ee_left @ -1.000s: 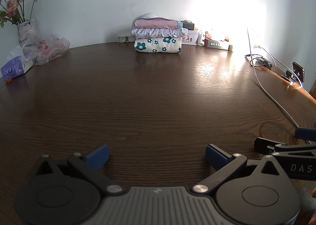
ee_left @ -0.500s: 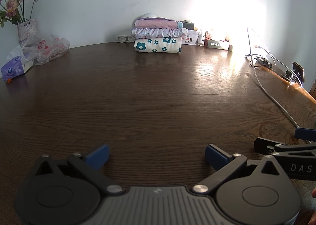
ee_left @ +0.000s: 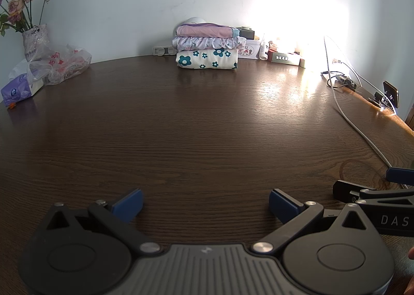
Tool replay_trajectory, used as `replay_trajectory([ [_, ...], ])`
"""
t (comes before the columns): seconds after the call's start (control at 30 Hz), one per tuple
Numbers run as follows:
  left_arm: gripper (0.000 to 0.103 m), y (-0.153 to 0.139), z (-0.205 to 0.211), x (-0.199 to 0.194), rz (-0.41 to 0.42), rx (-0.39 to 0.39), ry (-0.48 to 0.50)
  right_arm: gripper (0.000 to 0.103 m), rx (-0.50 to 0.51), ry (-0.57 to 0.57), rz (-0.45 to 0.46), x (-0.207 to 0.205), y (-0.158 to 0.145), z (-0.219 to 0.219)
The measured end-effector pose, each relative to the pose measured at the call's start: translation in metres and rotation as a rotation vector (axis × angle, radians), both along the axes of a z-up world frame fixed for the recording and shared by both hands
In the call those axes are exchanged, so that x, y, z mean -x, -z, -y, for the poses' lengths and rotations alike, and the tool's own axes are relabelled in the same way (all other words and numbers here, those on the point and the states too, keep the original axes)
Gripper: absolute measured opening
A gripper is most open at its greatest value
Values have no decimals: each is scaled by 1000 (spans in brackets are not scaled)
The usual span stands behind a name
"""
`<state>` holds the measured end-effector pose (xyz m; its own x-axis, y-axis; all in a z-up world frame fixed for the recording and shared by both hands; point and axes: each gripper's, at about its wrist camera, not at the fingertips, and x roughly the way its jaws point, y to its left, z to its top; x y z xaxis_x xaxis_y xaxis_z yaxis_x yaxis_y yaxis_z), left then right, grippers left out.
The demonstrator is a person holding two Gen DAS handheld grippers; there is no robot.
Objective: Fold clothes
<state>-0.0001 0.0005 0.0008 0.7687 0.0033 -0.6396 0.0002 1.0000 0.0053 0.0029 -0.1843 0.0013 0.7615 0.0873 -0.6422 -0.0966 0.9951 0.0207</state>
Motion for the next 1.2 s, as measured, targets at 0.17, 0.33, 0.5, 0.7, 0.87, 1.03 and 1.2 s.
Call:
replay_trajectory([
  [0.17,103,0,1,0,0,0,0,102,0,0,0,0,0,0],
  [0.33,103,1,1,0,0,0,0,102,0,0,0,0,0,0],
  [0.5,103,1,1,0,0,0,0,102,0,0,0,0,0,0],
  [0.7,103,0,0,0,0,0,0,102,0,0,0,1,0,0],
  [0.87,103,0,-1,0,0,0,-1,102,1,2,-1,1,0,-2],
  [1.03,103,1,-1,-1,0,-2,-3,102,2,2,-1,0,-1,-2],
  [1.2,103,2,1,0,0,-3,-5,102,2,3,-1,0,0,-2],
])
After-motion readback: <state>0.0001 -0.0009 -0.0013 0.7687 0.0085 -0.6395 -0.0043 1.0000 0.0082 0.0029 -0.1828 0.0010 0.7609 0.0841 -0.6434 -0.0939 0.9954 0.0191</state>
